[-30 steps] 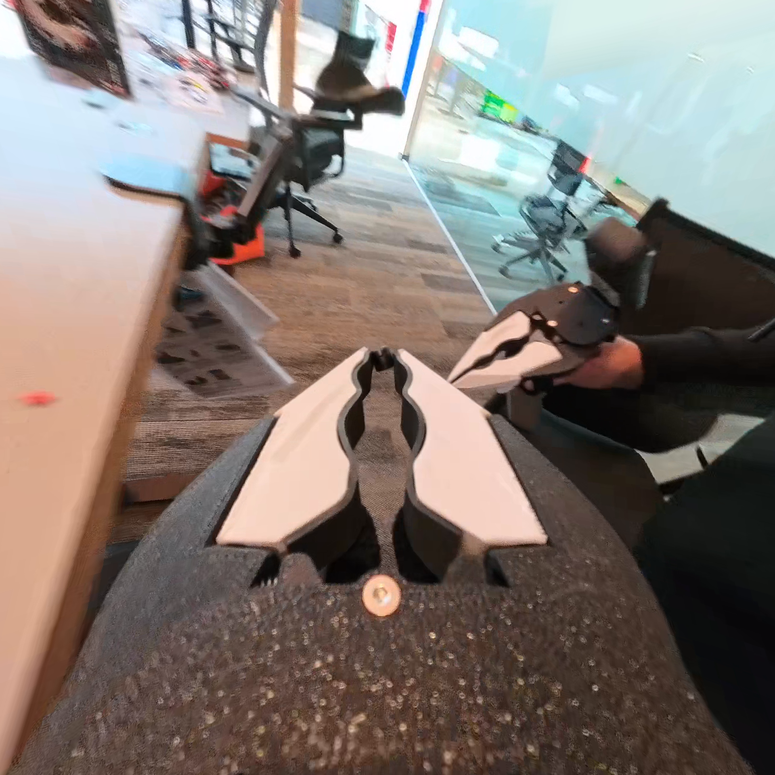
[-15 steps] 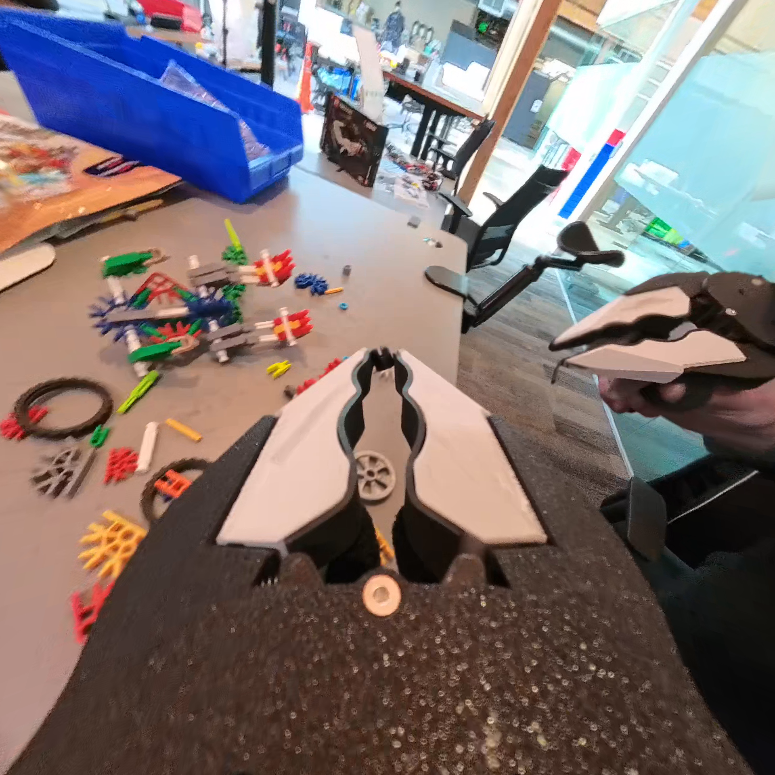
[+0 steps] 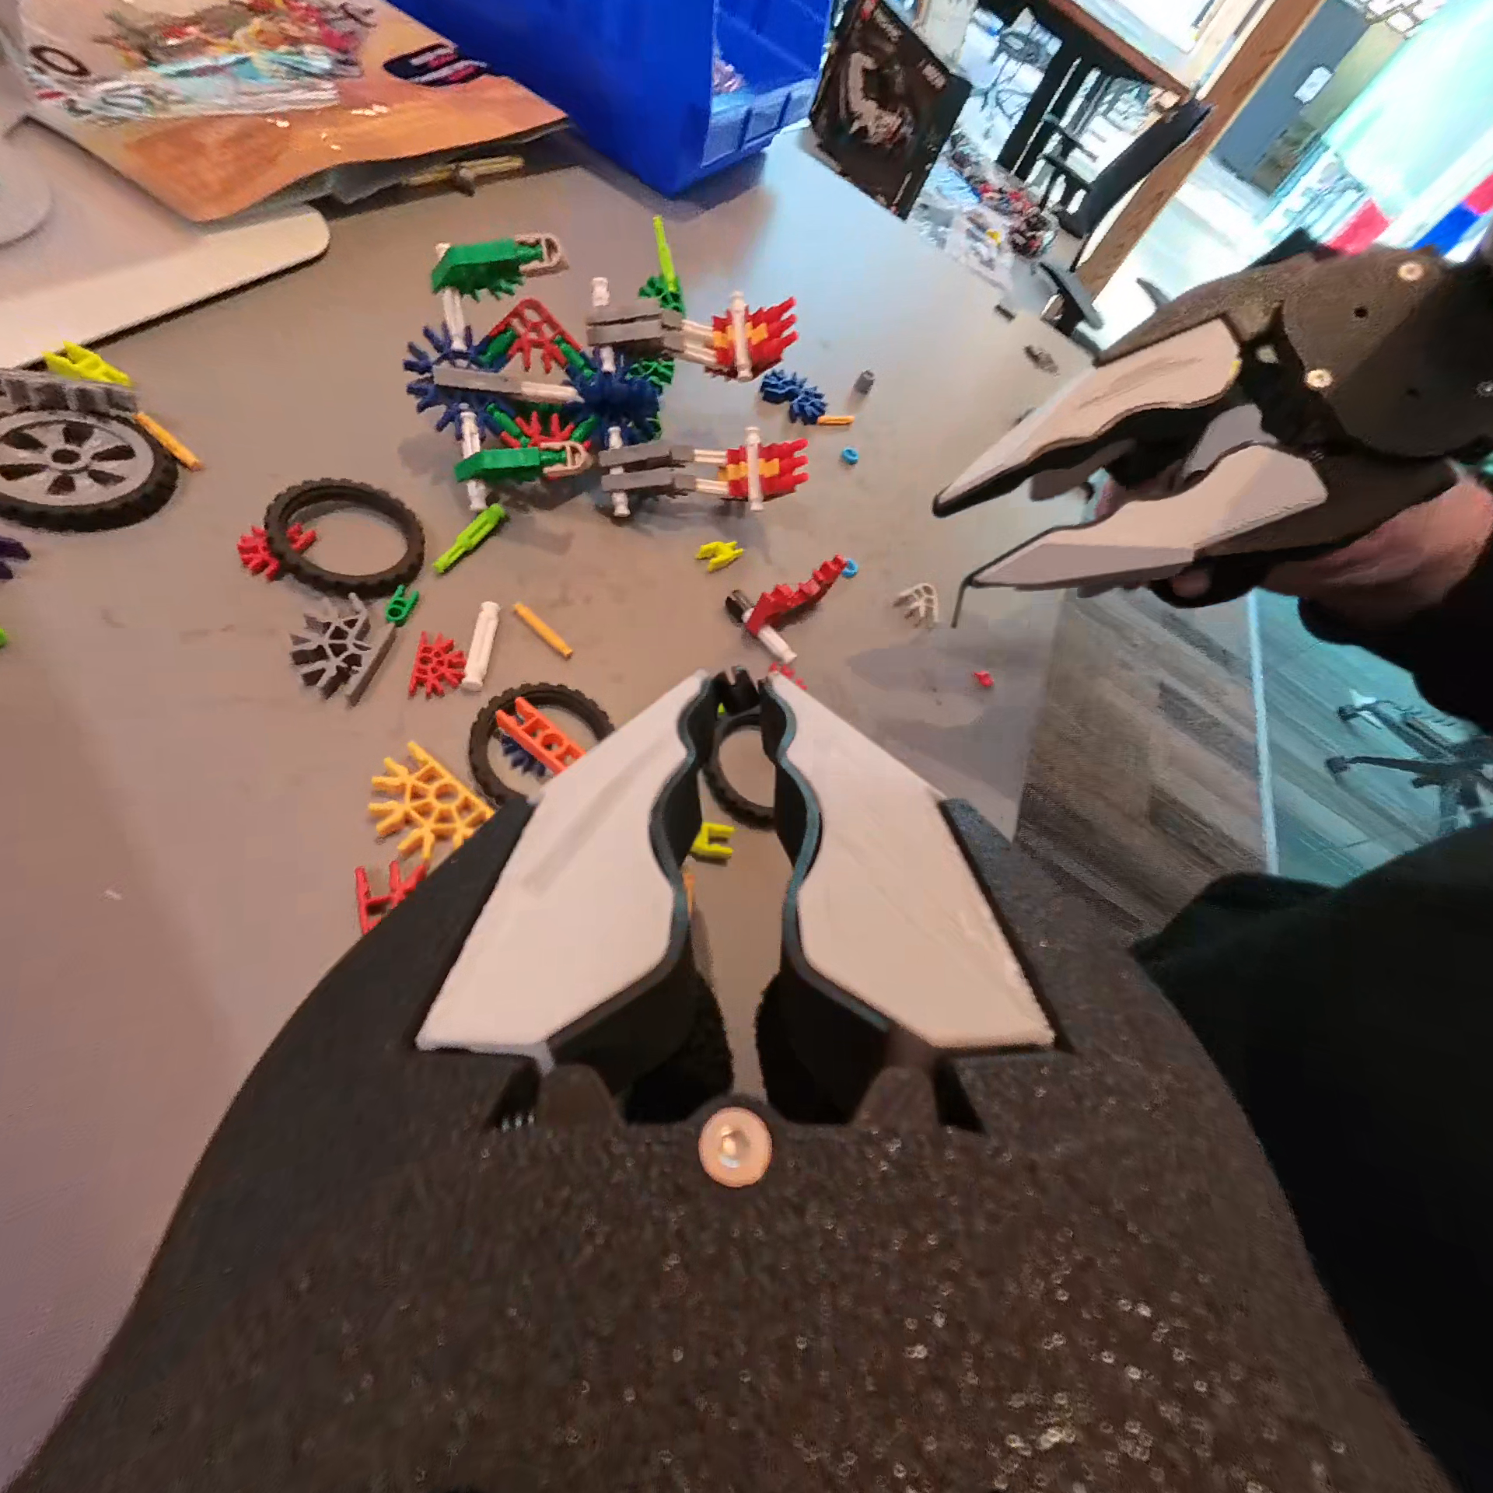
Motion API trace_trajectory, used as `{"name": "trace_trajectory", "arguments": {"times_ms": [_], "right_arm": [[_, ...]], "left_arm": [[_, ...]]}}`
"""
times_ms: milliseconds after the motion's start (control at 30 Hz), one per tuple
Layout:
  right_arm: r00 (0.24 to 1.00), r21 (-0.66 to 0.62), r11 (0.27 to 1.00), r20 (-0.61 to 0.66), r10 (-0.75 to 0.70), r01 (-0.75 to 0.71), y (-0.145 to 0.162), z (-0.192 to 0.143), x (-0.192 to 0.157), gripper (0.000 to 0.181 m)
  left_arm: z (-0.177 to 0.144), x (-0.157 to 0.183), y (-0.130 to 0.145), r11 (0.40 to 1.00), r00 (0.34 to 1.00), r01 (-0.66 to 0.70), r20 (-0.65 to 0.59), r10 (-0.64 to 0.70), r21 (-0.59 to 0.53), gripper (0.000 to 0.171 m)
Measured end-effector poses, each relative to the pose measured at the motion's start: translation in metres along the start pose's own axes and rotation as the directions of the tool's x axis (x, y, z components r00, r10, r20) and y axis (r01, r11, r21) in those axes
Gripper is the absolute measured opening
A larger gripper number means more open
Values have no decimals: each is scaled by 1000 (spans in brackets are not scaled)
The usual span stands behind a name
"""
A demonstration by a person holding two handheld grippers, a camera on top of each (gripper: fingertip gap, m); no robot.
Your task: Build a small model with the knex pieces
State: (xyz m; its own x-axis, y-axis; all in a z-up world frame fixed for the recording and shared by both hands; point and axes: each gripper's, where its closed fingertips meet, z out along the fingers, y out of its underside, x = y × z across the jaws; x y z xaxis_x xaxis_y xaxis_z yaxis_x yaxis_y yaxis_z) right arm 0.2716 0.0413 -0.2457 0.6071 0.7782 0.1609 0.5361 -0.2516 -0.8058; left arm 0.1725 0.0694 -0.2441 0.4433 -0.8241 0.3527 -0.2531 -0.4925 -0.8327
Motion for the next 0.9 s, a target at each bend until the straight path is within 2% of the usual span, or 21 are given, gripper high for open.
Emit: {"name": "trace_trajectory", "arguments": {"times_ms": [67,200,300,400,533,667,800,900], "right_arm": [[997,-30,999,68,-35,37,10,10,7,26],[981,-3,998,186,-55,56,11,15,19,26],[965,13,997,251,-75,74,12,15,25,26],[952,26,997,294,-83,78,17,13,32,25],[938,9,996,335,-85,87,30,12,34,21],[931,-6,995,352,-93,102,41,9,35,22],[936,-10,1000,351,-14,19,47,9,40,22],[940,-3,1000,341,-20,22,49,10,39,22]], "left_arm": [[10,1,-3,1000,1000,7,18,-7,-18,8],[42,12,-11,998,999,49,-8,-50,-40,8],[63,23,-15,998,999,33,-30,-34,-57,9],[75,27,-12,995,1000,2,6,-2,-96,9],[75,14,-3,987,994,-21,104,38,-162,9],[65,-1,-2,983,982,-19,180,53,-181,8],[65,-10,6,979,978,-9,201,50,-204,9],[68,-15,12,969,970,-36,226,93,-244,9]]}}
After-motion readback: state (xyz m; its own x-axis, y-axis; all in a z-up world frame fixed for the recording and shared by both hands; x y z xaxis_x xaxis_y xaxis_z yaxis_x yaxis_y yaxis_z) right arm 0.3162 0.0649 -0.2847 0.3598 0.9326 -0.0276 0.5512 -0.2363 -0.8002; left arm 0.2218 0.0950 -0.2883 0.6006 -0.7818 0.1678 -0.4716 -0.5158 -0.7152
